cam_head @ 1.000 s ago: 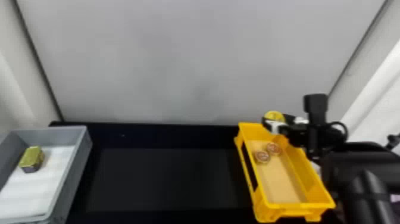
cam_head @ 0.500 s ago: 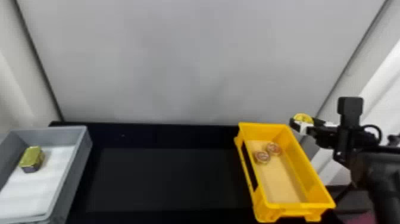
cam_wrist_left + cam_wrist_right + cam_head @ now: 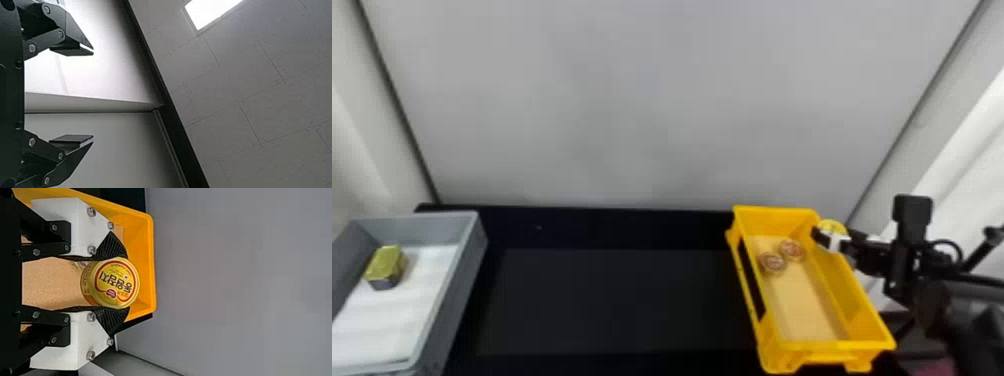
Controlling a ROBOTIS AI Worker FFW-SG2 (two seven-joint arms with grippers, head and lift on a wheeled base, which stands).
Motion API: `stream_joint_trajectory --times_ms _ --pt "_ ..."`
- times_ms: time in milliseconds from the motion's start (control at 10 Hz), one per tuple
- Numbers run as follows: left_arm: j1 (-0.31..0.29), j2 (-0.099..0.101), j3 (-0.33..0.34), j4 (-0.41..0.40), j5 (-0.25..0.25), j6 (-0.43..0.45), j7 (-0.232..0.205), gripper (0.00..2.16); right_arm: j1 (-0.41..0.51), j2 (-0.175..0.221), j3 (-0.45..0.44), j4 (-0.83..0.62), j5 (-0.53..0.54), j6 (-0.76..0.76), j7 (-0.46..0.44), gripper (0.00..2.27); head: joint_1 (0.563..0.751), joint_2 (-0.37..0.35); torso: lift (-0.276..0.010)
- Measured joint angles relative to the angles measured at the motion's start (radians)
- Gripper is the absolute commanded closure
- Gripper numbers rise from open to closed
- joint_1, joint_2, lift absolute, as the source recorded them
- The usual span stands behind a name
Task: Pick up the round yellow can and place it in the yellow rectangular box
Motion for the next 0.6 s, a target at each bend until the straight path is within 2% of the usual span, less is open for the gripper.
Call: stream_joint_trajectory --times_ms 600 --pt "-0.002 0.0 0.001 0.003 0.0 -0.004 0.0 0.45 -0.038 -0.016 0.03 0.137 -0.011 -0.03 0.023 0.73 0.641 -0.169 0.0"
